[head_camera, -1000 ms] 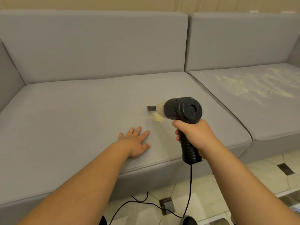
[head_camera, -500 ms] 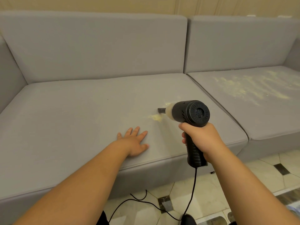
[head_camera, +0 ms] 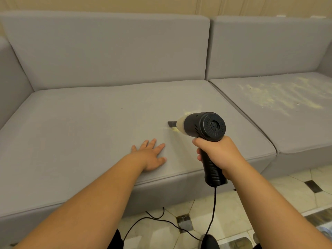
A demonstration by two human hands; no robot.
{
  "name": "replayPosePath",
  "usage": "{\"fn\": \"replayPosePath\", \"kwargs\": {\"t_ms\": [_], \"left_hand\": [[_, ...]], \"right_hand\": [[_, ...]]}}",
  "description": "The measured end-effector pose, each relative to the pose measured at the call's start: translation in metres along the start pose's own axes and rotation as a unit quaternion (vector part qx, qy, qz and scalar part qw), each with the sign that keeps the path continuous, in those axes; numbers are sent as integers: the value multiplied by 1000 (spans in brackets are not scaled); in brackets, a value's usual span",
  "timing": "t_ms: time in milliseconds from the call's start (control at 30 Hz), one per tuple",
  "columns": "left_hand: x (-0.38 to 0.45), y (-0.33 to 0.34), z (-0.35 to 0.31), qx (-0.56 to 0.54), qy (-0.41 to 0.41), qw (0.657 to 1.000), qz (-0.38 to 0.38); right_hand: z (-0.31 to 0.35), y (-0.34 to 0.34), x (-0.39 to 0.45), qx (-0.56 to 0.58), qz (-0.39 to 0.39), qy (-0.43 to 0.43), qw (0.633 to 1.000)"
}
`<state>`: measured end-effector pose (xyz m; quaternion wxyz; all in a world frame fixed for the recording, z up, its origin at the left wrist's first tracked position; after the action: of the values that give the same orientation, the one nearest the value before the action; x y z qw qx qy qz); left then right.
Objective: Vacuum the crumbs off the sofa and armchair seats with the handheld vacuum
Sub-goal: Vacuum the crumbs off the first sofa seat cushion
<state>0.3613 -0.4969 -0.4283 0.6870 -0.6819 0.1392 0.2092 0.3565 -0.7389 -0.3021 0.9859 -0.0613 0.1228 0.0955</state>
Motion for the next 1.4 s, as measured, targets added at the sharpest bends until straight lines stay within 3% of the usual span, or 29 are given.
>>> {"fn": "replayPosePath", "kwargs": {"t_ms": [200, 400, 633, 833, 1033, 1233, 1400], "left_hand": [[0, 0, -1, -3, -4, 1000, 1], [-3, -1, 0, -4, -1, 1000, 2], [-4, -2, -3, -1, -5, 1000, 5], [-8, -1, 0, 1, -28, 999, 18], [-11, -2, -1, -1, -46, 998, 30], [-12, -3, 2, 3, -39, 999, 27], [-13, -4, 1, 2, -39, 999, 31]], "right_hand": [[1, 12, -5, -9, 46, 10, 999], [7, -18, -7, 17, -50, 1, 999], [3, -8, -11, 2, -10, 15, 1000], [4, -16, -12, -14, -47, -2, 999], [-1, -1, -17, -18, 3, 13, 1000], [4, -23, -22, -32, -83, -5, 996], [2, -29, -23, -7, -57, 16, 998]]}}
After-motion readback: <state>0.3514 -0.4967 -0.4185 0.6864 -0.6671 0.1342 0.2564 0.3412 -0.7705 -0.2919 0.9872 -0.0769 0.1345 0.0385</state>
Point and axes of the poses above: each hand's wrist, its own x-axis towards the middle knuckle, its own y-axis out of the palm, z = x × y, the point moved 4 cm from there along x, towards the middle knuckle, and after that the axes turned 9 degrees about x, right-handed, at the moved point
